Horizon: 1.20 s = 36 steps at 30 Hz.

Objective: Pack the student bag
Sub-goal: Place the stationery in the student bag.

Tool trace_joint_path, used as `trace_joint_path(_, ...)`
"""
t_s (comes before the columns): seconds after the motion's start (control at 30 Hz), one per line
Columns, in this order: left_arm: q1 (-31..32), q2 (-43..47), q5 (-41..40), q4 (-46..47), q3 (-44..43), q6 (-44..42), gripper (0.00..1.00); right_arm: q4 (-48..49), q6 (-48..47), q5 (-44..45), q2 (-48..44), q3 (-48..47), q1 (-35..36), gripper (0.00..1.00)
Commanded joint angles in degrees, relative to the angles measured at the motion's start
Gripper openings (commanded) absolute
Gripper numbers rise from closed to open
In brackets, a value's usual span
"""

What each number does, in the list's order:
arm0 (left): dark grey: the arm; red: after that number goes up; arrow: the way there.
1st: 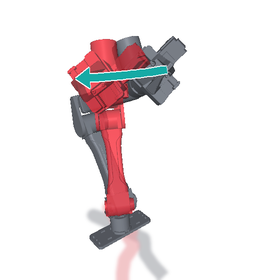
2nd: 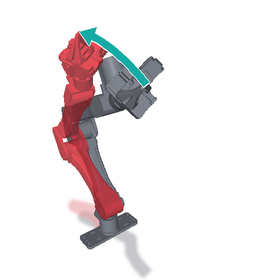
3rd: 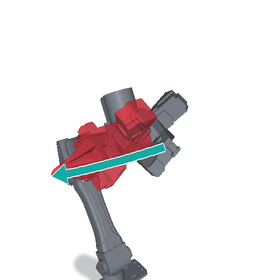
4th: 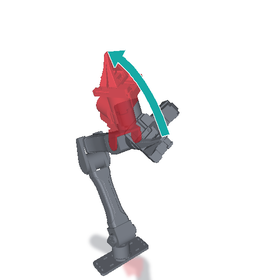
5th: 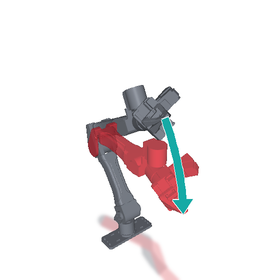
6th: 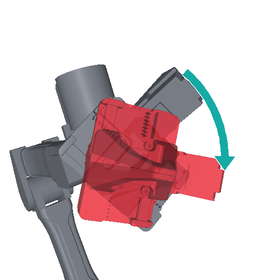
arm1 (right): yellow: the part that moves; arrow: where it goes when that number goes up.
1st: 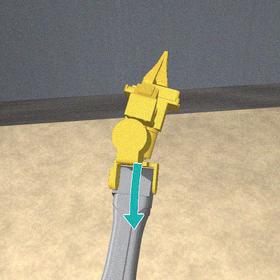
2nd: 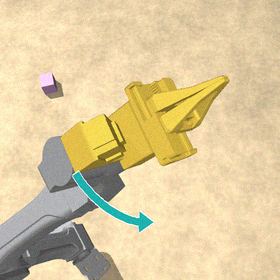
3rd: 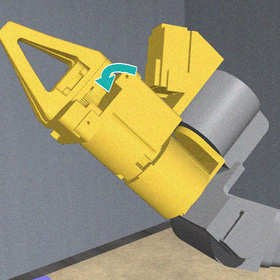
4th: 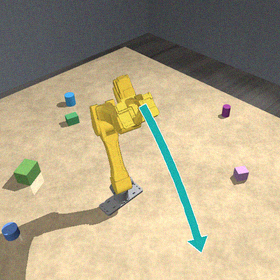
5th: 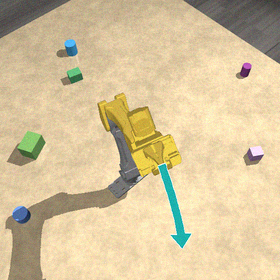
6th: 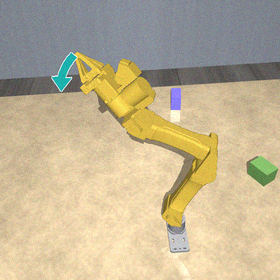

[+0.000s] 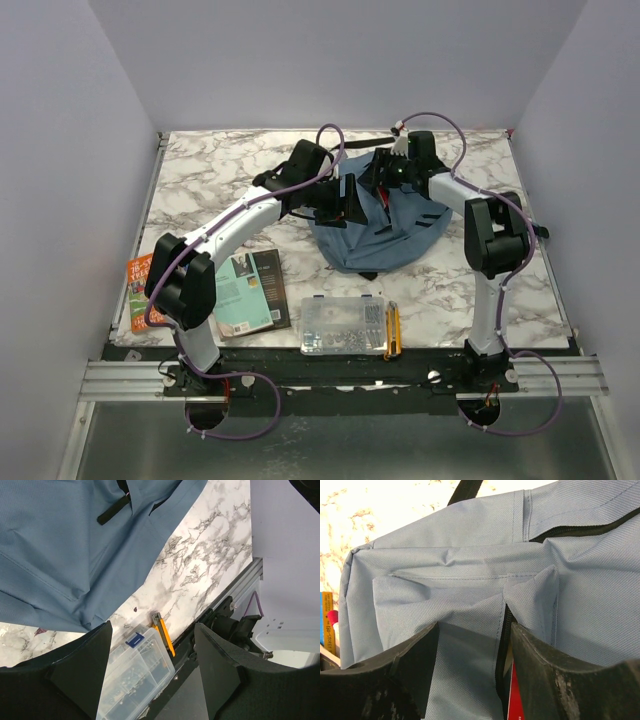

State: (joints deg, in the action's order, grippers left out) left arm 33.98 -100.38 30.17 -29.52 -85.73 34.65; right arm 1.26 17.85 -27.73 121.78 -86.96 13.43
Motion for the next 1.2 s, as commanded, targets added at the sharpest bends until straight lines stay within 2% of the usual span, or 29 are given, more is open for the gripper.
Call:
trace_joint_path(0.0, 0.57, -0.15, 1.54, 0.32, 0.40, -0.20, 0.69, -1.11, 1.02, -4.00, 1.25, -1.32, -0.05, 0.62)
trace_joint_path(0.1, 0.55, -0.05, 1.56, 0.34, 0.44, -0.15, 0.69, -0.92, 2.34, -6.69, 1.33, -1.41, -0.01, 0.60)
trace_joint_path(0.2, 0.56, 0.31, 1.30, 0.47, 0.42, -0.24, 0.69, -0.47, 4.75, -8.63, 2.21, -2.17, 0.02, 0.51)
trace_joint_path(0.33, 0.48, 0.79, 0.81, 0.38, 0.48, -0.55, 0.69, 1.55, 10.50, -13.16, 3.20, -3.17, 0.03, 0.17)
trace_joint_path(0.37, 0.49, 0.95, 0.71, 0.35, 0.48, -0.59, 0.69, 1.33, 12.10, -13.19, 3.10, -3.64, -0.05, 0.05)
trace_joint_path(0.4, 0.48, 1.19, 0.56, 0.34, 0.50, -0.85, 0.69, -0.11, 13.32, -13.11, 2.70, -4.54, -0.07, 0.01)
trace_joint_path(0.53, 0.22, 2.69, -0.97, -0.14, 0.61, -1.67, 0.69, -4.91, 20.51, -16.67, -1.16, -7.75, -1.35, 0.01)
trace_joint_path(0.67, -0.31, 4.87, -3.38, -0.19, 0.96, -2.47, 0.69, -4.32, 30.01, -14.98, -7.60, -4.57, -2.83, 0.01)
trace_joint_path(0.87, -0.58, 4.41, -2.66, -0.13, 0.96, -2.08, 0.69, 3.92, 46.07, -12.44, -8.76, 4.43, -3.38, 0.01)
trace_joint_path(0.97, -0.59, 4.22, -1.92, 0.07, 1.36, -1.78, 0.69, 19.31, 58.90, -11.29, -11.86, 13.38, -3.25, 0.01)
trace_joint_path(1.0, -0.59, 4.04, -1.68, 0.17, 1.37, -1.78, 0.69, 18.06, 57.55, -9.09, -11.83, 12.83, -3.20, 0.01)
trace_joint_path(1.03, -0.60, 3.88, -1.17, 0.25, 1.21, -1.78, 0.69, 12.90, 54.03, -7.88, -11.05, 9.99, -3.19, 0.01)
trace_joint_path(1.07, -0.58, 3.72, -0.48, 0.40, 0.95, -1.78, 0.68, 8.38, 51.32, -8.70, -9.70, 7.01, -3.23, 0.01)
trace_joint_path(1.17, -0.41, 3.51, 2.45, 2.03, 0.53, -1.37, 0.64, 3.28, 43.85, -10.47, -8.05, 3.15, -3.17, 0.01)
